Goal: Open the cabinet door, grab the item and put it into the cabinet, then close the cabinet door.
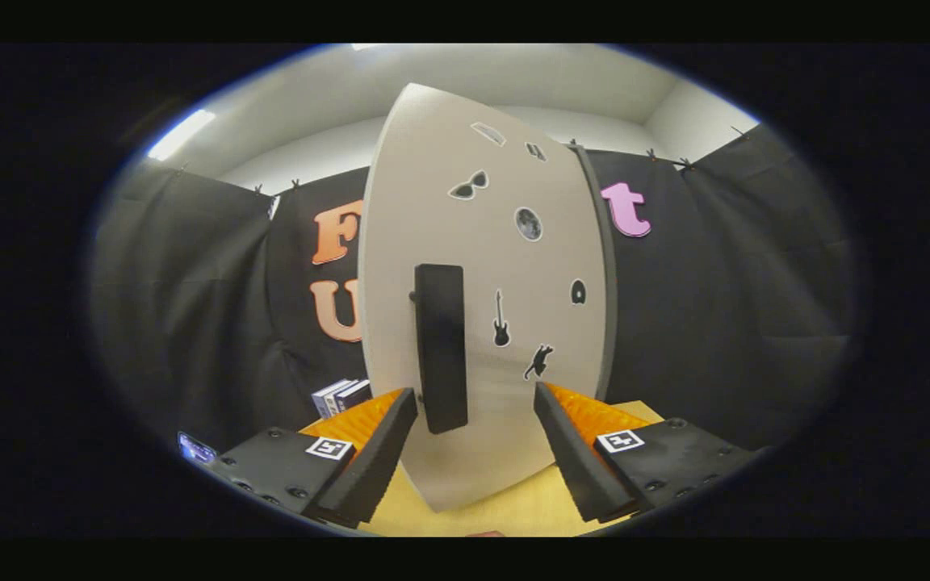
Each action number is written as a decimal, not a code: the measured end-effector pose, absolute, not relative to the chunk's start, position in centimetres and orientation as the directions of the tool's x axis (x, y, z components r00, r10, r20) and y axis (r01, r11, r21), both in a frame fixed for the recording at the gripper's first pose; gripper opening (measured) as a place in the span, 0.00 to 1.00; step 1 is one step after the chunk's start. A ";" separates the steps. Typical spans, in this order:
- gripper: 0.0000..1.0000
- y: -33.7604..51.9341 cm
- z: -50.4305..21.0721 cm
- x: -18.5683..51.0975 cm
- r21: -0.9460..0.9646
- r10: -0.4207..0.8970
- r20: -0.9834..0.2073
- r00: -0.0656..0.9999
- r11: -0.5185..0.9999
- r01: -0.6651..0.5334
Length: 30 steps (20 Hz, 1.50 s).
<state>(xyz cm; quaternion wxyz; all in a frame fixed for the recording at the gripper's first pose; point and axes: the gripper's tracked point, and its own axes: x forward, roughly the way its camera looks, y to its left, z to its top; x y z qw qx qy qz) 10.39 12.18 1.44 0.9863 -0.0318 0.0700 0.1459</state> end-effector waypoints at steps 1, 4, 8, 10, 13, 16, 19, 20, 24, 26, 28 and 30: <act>0.95 12.8 1.2 10.5 -0.040 0.293 -0.149 0.944 0.953 -0.301; 0.94 14.2 1.0 11.8 -0.032 0.303 -0.152 0.941 0.950 -0.311; 0.94 16.1 0.7 14.5 -0.021 0.311 -0.145 0.939 0.948 -0.317; 0.95 17.0 0.4 16.0 -0.020 0.304 -0.143 0.942 0.950 -0.310; 0.95 17.2 0.3 17.6 0.002 0.299 -0.137 0.944 0.953 -0.302; 1.00 18.0 0.0 18.7 0.027 0.324 -0.153 0.934 0.946 -0.324; 0.99 19.6 -0.4 20.7 0.022 0.335 -0.162 0.928 0.942 -0.336; 0.99 20.2 -0.6 21.5 0.023 0.337 -0.164 0.927 0.941 -0.338; 0.96 22.2 -1.0 24.8 0.007 0.325 -0.165 0.931 0.944 -0.329; 0.97 22.6 -1.1 25.9 0.015 0.329 -0.166 0.930 0.944 -0.331; 0.97 22.8 -1.2 26.2 0.022 0.331 -0.168 0.929 0.943 -0.332; 0.96 23.1 -1.2 26.9 0.016 0.328 -0.164 0.930 0.944 -0.330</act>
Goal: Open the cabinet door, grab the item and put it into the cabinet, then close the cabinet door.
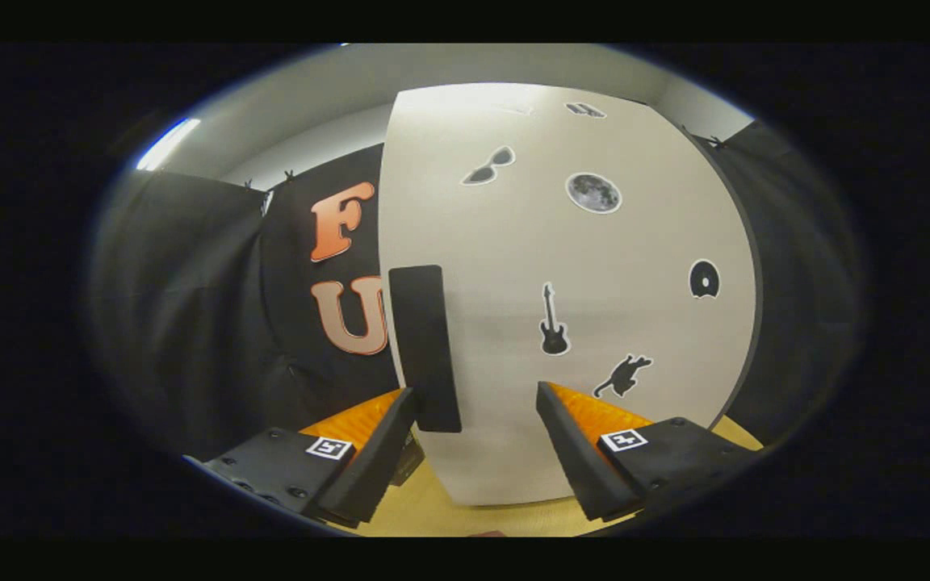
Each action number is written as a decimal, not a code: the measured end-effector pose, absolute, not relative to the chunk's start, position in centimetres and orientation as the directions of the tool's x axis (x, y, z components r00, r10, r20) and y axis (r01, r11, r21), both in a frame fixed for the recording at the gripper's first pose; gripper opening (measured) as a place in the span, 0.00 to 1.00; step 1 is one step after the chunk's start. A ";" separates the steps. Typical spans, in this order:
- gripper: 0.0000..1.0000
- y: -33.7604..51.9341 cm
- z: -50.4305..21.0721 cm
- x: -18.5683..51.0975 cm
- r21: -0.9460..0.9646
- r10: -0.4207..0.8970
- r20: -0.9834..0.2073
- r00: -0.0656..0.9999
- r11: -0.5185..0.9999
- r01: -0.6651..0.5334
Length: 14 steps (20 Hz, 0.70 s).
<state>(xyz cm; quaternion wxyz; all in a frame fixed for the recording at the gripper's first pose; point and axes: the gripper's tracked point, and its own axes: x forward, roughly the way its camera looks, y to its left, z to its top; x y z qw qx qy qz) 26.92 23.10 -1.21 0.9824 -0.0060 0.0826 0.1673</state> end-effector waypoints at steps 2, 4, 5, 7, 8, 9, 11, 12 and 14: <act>0.97 23.4 -1.4 27.4 0.016 0.324 -0.164 0.932 0.945 -0.326; 0.97 23.5 -1.6 27.8 0.025 0.320 -0.168 0.932 0.947 -0.321; 0.97 23.6 -1.6 28.0 0.026 0.320 -0.168 0.932 0.947 -0.320; 0.97 23.7 -1.8 28.3 0.025 0.315 -0.171 0.933 0.949 -0.316; 0.97 23.6 -1.8 28.1 0.027 0.312 -0.172 0.934 0.949 -0.313; 0.97 23.5 -1.8 28.0 0.029 0.310 -0.175 0.934 0.950 -0.310; 0.97 23.0 -1.5 27.3 0.025 0.301 -0.175 0.937 0.953 -0.302; 0.97 22.7 -1.3 26.8 0.025 0.301 -0.170 0.938 0.953 -0.301; 0.97 21.7 -0.5 25.6 0.022 0.301 -0.157 0.940 0.953 -0.302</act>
